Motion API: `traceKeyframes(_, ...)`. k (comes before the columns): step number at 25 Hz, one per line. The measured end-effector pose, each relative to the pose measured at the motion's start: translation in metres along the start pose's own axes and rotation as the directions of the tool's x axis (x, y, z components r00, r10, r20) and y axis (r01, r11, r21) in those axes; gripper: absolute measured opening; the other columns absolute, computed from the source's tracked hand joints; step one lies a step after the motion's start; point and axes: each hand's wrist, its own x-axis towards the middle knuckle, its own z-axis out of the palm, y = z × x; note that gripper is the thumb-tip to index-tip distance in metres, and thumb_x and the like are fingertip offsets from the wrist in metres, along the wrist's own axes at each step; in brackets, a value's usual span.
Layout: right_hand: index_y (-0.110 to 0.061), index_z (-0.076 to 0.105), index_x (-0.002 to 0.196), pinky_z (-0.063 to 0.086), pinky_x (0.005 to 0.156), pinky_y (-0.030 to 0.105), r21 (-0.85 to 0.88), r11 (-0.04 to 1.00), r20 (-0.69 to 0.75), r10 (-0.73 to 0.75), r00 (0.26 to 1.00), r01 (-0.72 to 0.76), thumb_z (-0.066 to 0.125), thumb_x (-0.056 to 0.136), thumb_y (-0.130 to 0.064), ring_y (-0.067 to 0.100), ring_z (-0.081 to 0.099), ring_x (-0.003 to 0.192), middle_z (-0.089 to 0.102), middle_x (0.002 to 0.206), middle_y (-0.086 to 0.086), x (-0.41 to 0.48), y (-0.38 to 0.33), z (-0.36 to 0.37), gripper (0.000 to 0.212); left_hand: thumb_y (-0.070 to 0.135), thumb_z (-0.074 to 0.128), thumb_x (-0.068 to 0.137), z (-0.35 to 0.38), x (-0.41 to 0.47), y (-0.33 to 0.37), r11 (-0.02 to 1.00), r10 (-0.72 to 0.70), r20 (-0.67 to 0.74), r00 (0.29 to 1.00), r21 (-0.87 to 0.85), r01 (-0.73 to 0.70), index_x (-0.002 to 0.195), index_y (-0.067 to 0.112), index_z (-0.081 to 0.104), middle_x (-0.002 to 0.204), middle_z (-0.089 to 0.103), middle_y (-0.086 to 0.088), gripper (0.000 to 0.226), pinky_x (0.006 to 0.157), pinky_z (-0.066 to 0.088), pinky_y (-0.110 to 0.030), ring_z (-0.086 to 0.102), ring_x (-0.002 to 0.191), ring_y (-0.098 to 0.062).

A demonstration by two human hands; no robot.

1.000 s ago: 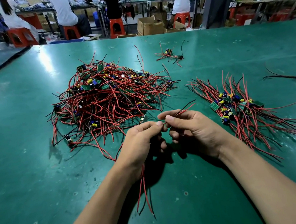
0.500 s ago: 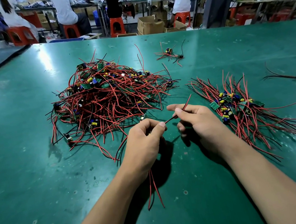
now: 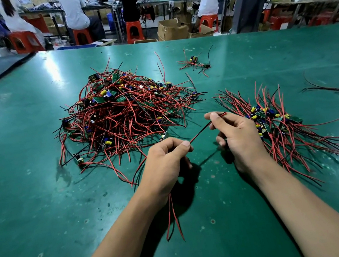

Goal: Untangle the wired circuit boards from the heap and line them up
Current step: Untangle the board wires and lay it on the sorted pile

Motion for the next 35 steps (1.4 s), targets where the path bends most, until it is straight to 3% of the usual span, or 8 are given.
traceKeyframes(5, -0.022, 0.078, 0.076, 0.028, 0.041, 0.018, 0.065, 0.998, -0.030, -0.011, 0.999, 0.013, 0.063, 0.098, -0.031, 0.008, 0.034, 0.041, 0.059, 0.065, -0.010, 0.000, 0.000, 0.004, 0.028, 0.013, 0.060, 0.094, -0.001, 0.000, 0.001, 0.999, -0.021, 0.001, 1.000, -0.043, 0.021, 0.073, 0.009, 0.064, 0.053, 0.052, -0.001, 0.022, 0.049, 0.043, -0.020, 0.054, 0.049, -0.016)
traceKeyframes(10, -0.024, 0.074, 0.083, 0.043, 0.069, 0.015, -0.512, 0.791, -0.121, -0.453, 0.883, 0.336, 0.075, 0.089, -0.027, 0.002, 0.061, 0.072, 0.071, 0.081, -0.009, -0.003, 0.001, -0.003, 0.006, 0.013, 0.061, 0.093, -0.003, -0.001, 0.001, 0.999, -0.025, 0.003, 1.000, -0.028, 0.025, 0.073, 0.008, 0.065, 0.052, 0.051, 0.002, 0.022, 0.052, 0.043, -0.022, 0.054, 0.050, -0.016)
traceKeyframes(14, -0.027, 0.069, 0.071, 0.040, 0.062, 0.012, -0.435, 0.864, -0.177, -0.359, 0.916, 0.255, 0.079, 0.084, -0.032, -0.001, 0.055, 0.059, 0.065, 0.063, -0.020, -0.001, -0.002, -0.004, 0.017, 0.013, 0.060, 0.094, -0.004, 0.000, 0.001, 0.999, -0.029, 0.004, 1.000, -0.031, 0.030, 0.074, 0.008, 0.064, 0.052, 0.051, 0.000, 0.021, 0.052, 0.044, -0.023, 0.055, 0.050, -0.017)
traceKeyframes(19, -0.017, 0.072, 0.073, 0.035, 0.044, 0.021, -0.142, 0.986, -0.153, -0.110, 0.982, 0.088, 0.068, 0.095, -0.030, 0.011, 0.044, 0.040, 0.059, 0.057, -0.009, 0.003, -0.002, -0.005, 0.026, 0.012, 0.059, 0.094, -0.004, 0.001, 0.001, 0.998, -0.050, 0.001, 0.999, -0.050, 0.050, 0.075, 0.008, 0.063, 0.051, 0.053, -0.002, 0.020, 0.052, 0.041, -0.024, 0.055, 0.049, -0.017)
traceKeyframes(23, -0.016, 0.070, 0.075, 0.042, 0.056, 0.026, -0.568, 0.772, -0.153, -0.440, 0.885, 0.286, 0.070, 0.093, -0.031, 0.019, 0.056, 0.051, 0.056, 0.054, -0.012, 0.001, 0.002, -0.009, 0.023, 0.013, 0.059, 0.094, -0.004, 0.000, 0.002, 0.998, -0.054, 0.014, 0.998, -0.029, 0.055, 0.077, 0.006, 0.064, 0.053, 0.054, -0.004, 0.019, 0.052, 0.044, -0.023, 0.057, 0.051, -0.017)
traceKeyframes(27, -0.015, 0.073, 0.081, 0.034, 0.041, 0.018, -0.089, 0.995, -0.194, -0.061, 0.979, 0.044, 0.070, 0.093, -0.035, 0.009, 0.045, 0.040, 0.060, 0.062, -0.009, 0.004, -0.003, -0.007, 0.024, 0.018, 0.057, 0.097, -0.004, -0.003, 0.006, 0.982, -0.111, 0.062, 0.992, -0.144, 0.119, 0.089, 0.001, 0.070, 0.068, 0.062, -0.012, 0.022, 0.068, 0.053, -0.036, 0.064, 0.067, -0.026)
traceKeyframes(29, -0.017, 0.072, 0.088, 0.034, 0.040, 0.017, 0.126, 0.985, -0.166, 0.142, 0.976, -0.122, 0.069, 0.091, -0.042, 0.007, 0.044, 0.041, 0.065, 0.078, -0.005, 0.003, -0.007, -0.004, 0.026, 0.023, 0.051, 0.100, -0.005, -0.002, 0.009, 0.957, -0.144, 0.099, 0.985, -0.238, 0.164, 0.101, -0.003, 0.068, 0.076, 0.064, -0.015, 0.031, 0.070, 0.056, -0.036, 0.066, 0.072, -0.027)
traceKeyframes(35, -0.027, 0.065, 0.093, 0.039, 0.041, 0.018, 0.021, 0.986, -0.169, 0.164, 0.972, -0.163, 0.058, 0.098, -0.045, 0.004, 0.054, 0.046, 0.061, 0.099, 0.000, 0.001, -0.008, -0.002, 0.020, 0.052, 0.032, 0.100, -0.007, 0.001, 0.015, 0.896, -0.240, 0.154, 0.958, -0.344, 0.280, 0.117, 0.002, 0.063, 0.108, 0.072, -0.020, 0.061, 0.075, 0.059, -0.035, 0.070, 0.088, -0.029)
